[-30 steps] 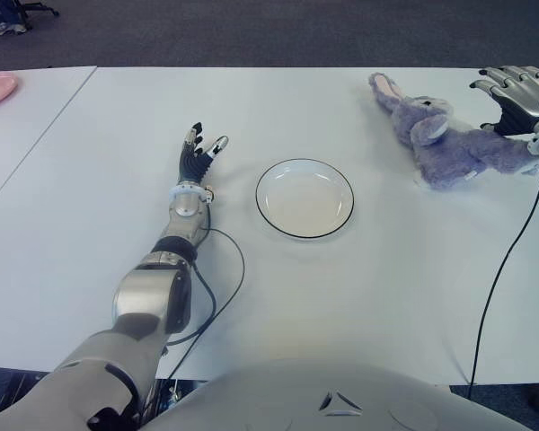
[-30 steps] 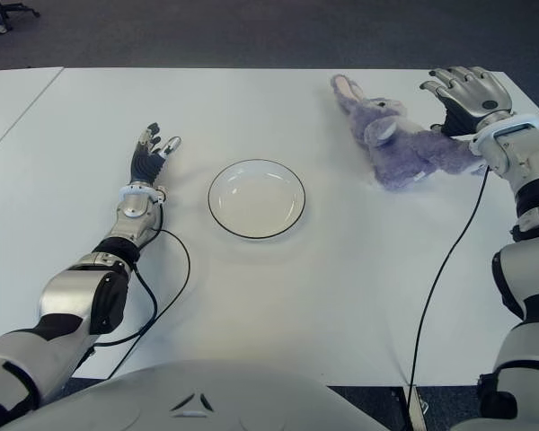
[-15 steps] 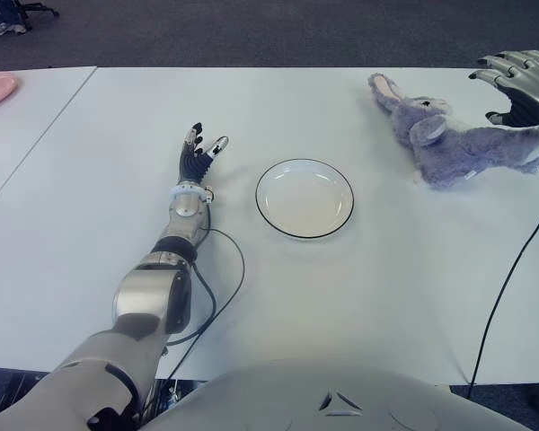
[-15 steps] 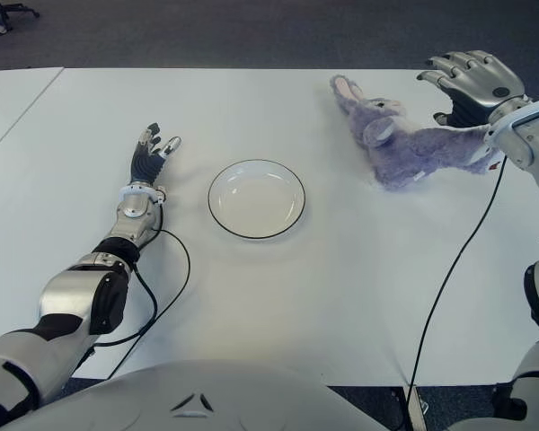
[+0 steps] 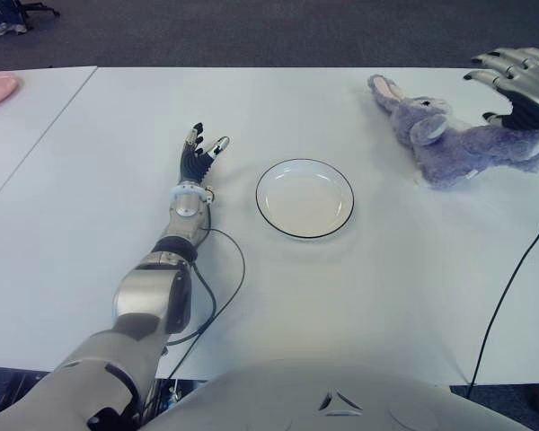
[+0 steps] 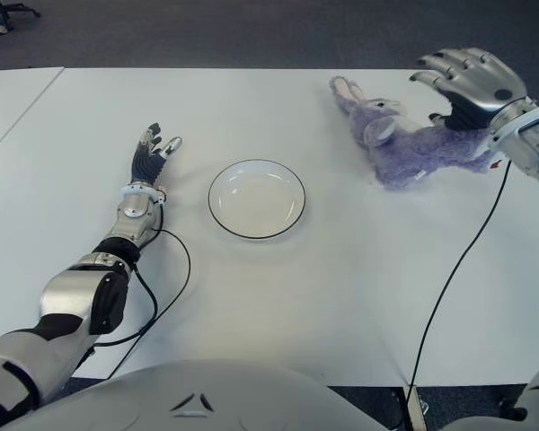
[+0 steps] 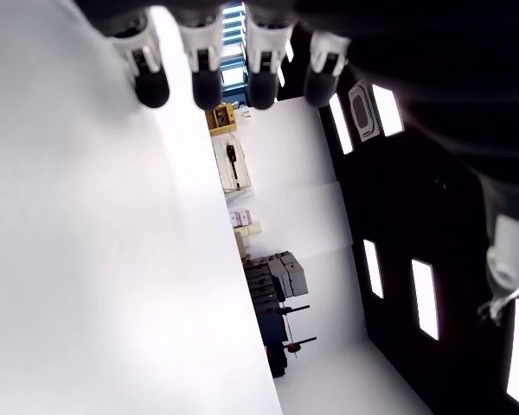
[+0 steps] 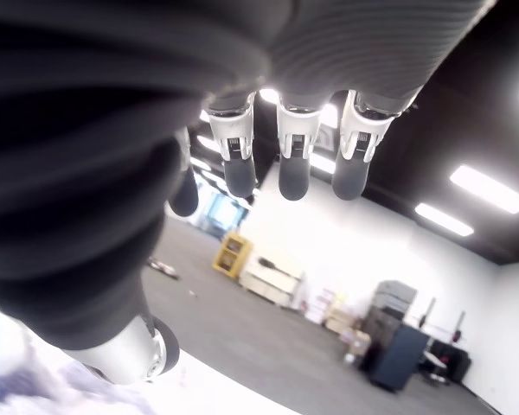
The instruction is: Put the doll into the plate.
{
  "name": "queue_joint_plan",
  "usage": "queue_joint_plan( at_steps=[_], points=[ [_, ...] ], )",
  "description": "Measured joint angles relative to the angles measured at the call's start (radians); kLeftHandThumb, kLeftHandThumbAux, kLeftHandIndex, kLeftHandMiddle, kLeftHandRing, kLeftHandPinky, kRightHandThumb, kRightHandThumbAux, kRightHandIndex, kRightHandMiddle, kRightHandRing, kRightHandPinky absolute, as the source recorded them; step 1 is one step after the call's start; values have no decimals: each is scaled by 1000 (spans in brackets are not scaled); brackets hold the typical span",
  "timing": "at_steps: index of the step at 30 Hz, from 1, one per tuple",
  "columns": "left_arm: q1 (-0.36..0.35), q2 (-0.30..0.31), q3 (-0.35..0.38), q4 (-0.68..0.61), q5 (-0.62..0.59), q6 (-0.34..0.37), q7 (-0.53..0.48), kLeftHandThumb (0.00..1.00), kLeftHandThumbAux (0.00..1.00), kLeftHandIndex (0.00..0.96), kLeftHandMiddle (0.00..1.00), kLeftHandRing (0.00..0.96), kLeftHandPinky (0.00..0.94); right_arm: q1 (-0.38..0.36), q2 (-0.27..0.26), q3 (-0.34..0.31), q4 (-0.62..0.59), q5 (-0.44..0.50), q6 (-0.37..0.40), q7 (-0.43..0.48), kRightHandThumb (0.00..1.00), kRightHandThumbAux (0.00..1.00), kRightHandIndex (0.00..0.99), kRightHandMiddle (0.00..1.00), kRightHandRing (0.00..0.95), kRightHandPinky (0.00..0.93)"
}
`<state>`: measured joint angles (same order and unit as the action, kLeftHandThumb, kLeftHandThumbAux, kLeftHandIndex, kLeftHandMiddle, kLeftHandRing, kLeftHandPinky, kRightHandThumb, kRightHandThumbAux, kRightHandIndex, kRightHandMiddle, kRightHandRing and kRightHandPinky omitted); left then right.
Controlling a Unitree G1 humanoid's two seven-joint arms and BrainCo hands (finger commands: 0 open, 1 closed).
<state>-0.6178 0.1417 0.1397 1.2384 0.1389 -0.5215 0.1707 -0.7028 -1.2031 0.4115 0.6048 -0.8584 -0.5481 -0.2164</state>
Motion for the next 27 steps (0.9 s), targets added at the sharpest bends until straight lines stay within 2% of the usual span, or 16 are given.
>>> queue_joint_plan(
  at_steps=[9, 27],
  points=[
    [0, 0, 0, 0, 0, 0, 0, 0, 495, 29, 65, 60, 63, 75, 0, -63, -94, 23, -14, 64, 317, 782, 112, 41, 52, 103],
    [0, 0, 0, 0, 0, 0, 0, 0, 507, 23, 63, 51, 51, 111, 0, -133, -168, 31, -23, 137, 285, 795, 99, 36, 53, 110]
  ],
)
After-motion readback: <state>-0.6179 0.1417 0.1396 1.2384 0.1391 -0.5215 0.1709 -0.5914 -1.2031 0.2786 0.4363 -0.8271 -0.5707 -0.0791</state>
